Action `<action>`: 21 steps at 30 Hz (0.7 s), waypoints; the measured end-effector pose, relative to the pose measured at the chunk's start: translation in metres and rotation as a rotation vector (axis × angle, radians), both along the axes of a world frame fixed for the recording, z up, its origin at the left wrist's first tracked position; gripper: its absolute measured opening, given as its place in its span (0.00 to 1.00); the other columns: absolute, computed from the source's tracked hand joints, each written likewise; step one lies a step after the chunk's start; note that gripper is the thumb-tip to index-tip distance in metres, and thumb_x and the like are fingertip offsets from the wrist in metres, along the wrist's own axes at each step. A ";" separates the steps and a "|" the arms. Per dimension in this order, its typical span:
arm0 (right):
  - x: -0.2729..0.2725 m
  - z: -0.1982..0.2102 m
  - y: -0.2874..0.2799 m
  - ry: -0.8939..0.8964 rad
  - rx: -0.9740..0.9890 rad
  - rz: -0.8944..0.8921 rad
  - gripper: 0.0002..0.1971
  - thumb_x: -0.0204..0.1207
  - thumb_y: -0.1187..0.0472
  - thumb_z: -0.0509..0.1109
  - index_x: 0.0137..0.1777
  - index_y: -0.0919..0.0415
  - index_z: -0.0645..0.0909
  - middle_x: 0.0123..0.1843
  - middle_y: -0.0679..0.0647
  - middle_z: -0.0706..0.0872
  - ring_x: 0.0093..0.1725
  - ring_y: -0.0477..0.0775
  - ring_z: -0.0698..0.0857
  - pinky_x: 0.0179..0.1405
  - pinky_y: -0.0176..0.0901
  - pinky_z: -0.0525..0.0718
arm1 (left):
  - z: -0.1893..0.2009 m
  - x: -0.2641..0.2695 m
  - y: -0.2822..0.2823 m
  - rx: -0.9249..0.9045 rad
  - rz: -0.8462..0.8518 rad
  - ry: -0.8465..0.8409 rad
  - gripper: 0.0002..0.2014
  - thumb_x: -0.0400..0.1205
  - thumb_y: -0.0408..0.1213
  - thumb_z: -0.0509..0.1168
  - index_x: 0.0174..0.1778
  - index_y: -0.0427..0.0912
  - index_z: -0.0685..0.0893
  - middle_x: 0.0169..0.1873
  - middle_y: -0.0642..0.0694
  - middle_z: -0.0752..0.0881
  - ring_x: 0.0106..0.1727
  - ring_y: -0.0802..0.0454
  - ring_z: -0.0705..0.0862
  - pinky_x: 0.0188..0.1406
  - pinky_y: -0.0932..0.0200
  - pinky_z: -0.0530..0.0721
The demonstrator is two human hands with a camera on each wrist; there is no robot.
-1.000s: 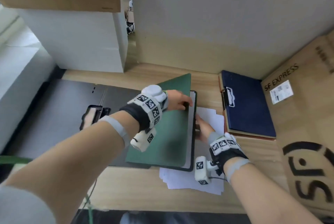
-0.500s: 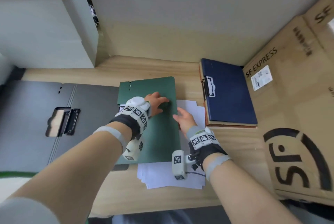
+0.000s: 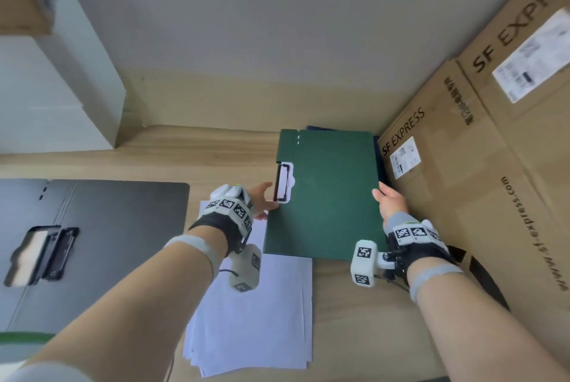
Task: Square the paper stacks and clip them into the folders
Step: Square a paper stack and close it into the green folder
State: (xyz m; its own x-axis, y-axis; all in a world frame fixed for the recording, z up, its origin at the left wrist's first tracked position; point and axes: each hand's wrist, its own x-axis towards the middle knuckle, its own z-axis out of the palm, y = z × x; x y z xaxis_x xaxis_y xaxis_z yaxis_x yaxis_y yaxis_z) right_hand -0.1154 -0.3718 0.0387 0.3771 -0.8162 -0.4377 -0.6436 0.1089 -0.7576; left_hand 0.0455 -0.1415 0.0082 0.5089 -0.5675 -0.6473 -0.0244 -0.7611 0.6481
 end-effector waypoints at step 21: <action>0.019 -0.043 -0.084 0.534 -0.251 0.318 0.29 0.80 0.64 0.62 0.81 0.53 0.61 0.81 0.57 0.67 0.75 0.63 0.73 0.69 0.51 0.75 | -0.065 -0.010 -0.121 -0.013 0.225 0.111 0.14 0.74 0.37 0.70 0.53 0.38 0.78 0.45 0.37 0.89 0.46 0.37 0.91 0.51 0.40 0.89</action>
